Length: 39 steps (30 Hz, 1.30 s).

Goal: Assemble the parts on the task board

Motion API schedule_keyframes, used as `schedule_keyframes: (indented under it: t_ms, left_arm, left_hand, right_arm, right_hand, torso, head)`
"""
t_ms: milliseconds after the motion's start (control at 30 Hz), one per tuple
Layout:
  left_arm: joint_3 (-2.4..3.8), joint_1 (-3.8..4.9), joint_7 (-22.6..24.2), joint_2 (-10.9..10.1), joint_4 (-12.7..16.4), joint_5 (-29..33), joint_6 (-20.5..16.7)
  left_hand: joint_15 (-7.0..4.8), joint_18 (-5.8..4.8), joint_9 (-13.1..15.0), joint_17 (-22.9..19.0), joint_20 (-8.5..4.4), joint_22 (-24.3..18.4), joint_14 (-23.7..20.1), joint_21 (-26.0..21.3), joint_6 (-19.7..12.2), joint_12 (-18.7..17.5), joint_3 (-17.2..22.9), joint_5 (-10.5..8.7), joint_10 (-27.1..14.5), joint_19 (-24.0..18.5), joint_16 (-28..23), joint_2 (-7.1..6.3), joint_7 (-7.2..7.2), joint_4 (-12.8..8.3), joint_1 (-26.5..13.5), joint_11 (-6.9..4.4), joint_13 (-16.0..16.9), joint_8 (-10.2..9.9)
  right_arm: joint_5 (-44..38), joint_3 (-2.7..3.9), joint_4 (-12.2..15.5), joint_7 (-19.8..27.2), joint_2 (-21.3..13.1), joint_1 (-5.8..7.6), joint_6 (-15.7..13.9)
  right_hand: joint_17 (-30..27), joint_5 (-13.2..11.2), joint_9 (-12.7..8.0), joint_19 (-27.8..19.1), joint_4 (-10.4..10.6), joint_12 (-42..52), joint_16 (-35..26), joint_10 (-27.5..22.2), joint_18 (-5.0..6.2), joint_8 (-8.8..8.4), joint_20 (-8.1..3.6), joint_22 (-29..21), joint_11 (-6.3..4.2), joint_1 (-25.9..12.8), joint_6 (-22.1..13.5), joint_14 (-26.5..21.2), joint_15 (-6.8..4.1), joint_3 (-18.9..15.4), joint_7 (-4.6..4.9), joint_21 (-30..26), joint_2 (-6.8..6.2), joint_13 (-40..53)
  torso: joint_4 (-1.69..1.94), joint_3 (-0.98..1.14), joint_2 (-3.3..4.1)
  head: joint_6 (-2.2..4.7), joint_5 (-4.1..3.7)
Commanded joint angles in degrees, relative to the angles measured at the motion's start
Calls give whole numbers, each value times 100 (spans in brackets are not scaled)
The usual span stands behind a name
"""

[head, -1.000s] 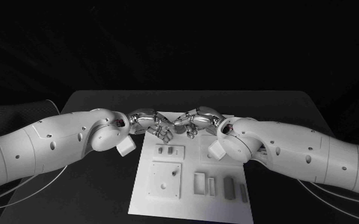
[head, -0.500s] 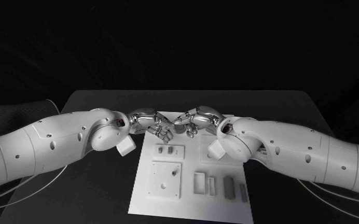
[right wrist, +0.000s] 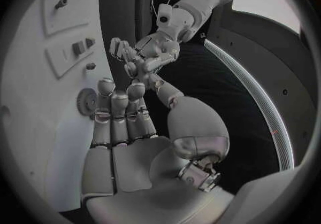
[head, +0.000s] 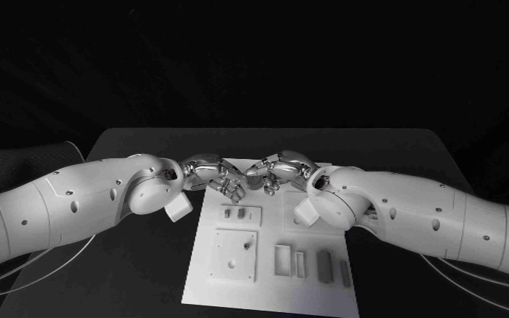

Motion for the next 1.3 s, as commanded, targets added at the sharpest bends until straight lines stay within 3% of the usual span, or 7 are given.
schedule_keyframes:
  t_ms: [33,367,567,733,933,1300]
  left_arm:
    - [4,4,34,12,13,37,74]
    - [4,4,35,14,10,37,73]
    - [4,4,35,15,9,37,79]
    - [4,4,36,19,7,37,84]
    - [4,4,38,21,5,37,88]
    - [4,4,22,26,1,37,101]
  left_hand:
    - [-4,80,8,8,11,7,52,3,26,-32,37,19,41,37,-25,47,-1,-15,-5,-4,8,15]
    - [-3,80,9,9,11,9,51,3,25,-32,42,19,40,37,-26,49,-1,-20,-9,-4,9,15]
    - [-3,80,10,10,11,10,51,2,25,-33,45,19,40,36,-27,50,-1,-23,-12,-3,9,15]
    - [-3,80,10,10,12,11,50,2,24,-33,47,19,40,36,-28,51,-1,-25,-15,-3,10,14]
    - [-3,80,11,11,12,12,50,1,24,-33,50,19,39,35,-28,51,0,-28,-17,-3,10,14]
    - [-2,79,12,12,13,14,49,1,23,-35,54,19,37,34,-30,49,0,-33,-23,-2,10,13]
  right_arm:
    - [26,5,14,99,16,1,72]
    - [33,5,14,112,24,1,79]
    - [32,5,14,133,24,1,59]
    - [15,6,6,175,34,1,-2]
    - [-26,8,-11,201,36,1,-70]
    - [-26,11,-16,257,34,1,-107]
  right_hand:
    - [-6,-27,-8,28,-7,14,15,9,83,-24,14,82,0,-17,-35,3,-19,-33,30,8,-42,-10]
    - [-8,-36,-13,30,-8,14,14,7,83,-38,10,79,7,-19,-57,2,-12,-25,37,4,-38,-12]
    - [-6,0,7,38,-28,23,23,14,83,-1,-3,80,-7,89,13,10,-18,62,20,8,85,-12]
    - [-3,-24,52,56,-34,39,41,50,83,83,-12,93,-58,237,170,33,-54,185,-34,31,191,-13]
    - [13,-107,146,136,-47,103,108,182,83,221,-47,113,-165,443,413,133,-127,349,-146,114,221,4]
    - [28,-105,235,184,-51,138,155,258,83,312,-78,116,-230,506,553,193,-178,396,-213,183,246,25]
  torso:
    - [3,0,0]
    - [2,1,0]
    - [0,2,0]
    - [-1,2,1]
    - [2,2,0]
    - [2,1,0]
  head:
    - [2,-1]
    - [1,-1]
    - [2,1]
    - [2,1]
    - [-1,-3]
    - [-4,-9]
